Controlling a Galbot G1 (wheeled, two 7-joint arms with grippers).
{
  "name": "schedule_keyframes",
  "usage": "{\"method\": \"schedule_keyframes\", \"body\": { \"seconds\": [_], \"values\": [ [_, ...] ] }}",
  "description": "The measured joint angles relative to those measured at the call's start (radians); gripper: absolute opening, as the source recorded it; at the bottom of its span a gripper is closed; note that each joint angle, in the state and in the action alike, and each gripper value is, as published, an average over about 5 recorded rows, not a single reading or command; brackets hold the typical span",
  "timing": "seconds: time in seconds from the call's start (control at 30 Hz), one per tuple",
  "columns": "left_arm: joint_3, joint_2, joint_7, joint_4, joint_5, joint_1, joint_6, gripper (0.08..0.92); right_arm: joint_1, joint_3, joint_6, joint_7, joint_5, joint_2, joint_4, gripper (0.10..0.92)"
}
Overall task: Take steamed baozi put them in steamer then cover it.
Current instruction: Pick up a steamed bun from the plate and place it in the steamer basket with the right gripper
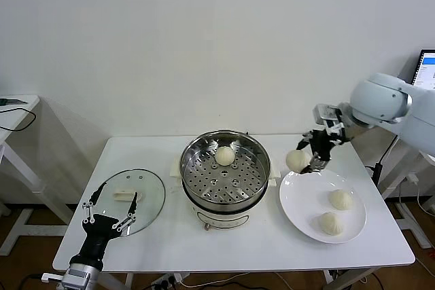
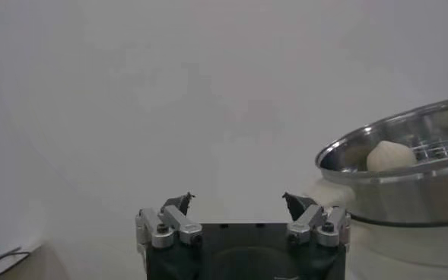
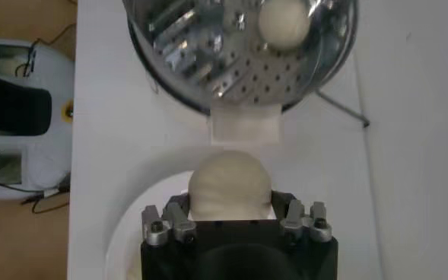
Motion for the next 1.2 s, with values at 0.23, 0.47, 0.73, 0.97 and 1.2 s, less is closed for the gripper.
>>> {"method": "schedule_keyframes", "body": {
  "seconds": [0.23,0.47,0.73,0.97,1.2],
  "values": [
    [-0.009,-0.002,0.000,0.003,-0.007,-0.010,0.000,0.823,0.005,0.001,-0.086,0.066,0.071,0.163,-0.008,0.696],
    [-0.022,0.002,0.000,0.008,-0.013,-0.021,0.003,0.823,-0.041,0.021,-0.130,0.102,0.092,0.340,-0.070,0.696],
    [-0.031,0.003,0.000,0.013,-0.016,-0.028,0.005,0.823,-0.122,0.048,-0.144,0.107,0.069,0.525,-0.204,0.696],
    [-0.041,0.003,0.001,0.016,-0.021,-0.028,0.005,0.823,-0.209,0.071,-0.140,0.091,0.009,0.647,-0.340,0.696],
    [-0.044,0.004,0.001,0.021,-0.022,-0.030,0.005,0.823,-0.281,0.086,-0.133,0.075,-0.043,0.722,-0.442,0.704]
  ]
}}
